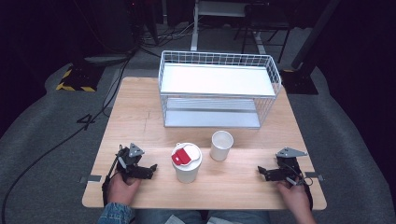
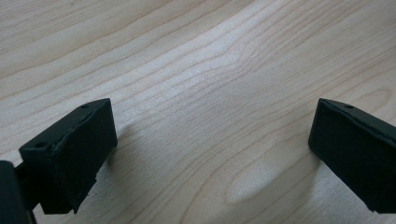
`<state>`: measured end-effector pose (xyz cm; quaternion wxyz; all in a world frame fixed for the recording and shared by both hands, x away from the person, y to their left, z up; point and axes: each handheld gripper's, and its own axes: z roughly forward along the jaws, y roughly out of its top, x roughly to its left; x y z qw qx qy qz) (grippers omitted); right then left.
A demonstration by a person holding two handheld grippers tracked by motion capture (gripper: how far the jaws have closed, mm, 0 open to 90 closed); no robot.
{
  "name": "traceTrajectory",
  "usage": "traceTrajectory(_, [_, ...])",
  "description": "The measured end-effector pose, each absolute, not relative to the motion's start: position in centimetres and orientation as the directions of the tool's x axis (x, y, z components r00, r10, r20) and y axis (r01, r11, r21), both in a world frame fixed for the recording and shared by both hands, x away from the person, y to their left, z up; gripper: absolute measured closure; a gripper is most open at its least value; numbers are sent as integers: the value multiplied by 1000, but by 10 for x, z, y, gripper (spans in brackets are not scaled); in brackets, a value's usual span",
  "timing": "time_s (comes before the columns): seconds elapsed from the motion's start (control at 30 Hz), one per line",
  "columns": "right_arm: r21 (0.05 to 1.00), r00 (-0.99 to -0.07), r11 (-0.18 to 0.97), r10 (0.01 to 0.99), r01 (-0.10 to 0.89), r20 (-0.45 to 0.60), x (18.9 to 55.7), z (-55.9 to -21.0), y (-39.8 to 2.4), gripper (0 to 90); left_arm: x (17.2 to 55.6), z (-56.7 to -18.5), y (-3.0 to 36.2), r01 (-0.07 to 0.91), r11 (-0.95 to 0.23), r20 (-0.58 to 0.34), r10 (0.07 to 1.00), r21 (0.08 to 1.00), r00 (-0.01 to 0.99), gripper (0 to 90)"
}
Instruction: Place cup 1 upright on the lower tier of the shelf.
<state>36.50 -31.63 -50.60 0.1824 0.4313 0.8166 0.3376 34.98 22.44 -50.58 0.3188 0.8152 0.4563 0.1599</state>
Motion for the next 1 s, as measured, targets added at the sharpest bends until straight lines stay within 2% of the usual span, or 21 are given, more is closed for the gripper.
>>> traceTrajectory(0.17, [710,-592,421,806,565,-6,371,-506,-317,1,350,-506,225,640,-383,-24,847,667,532,11])
traceTrajectory(1.0, [708,-597,422,802,566,-1,373,-506,-319,2,352,-506,224,648,-362,-25,862,670,507,28])
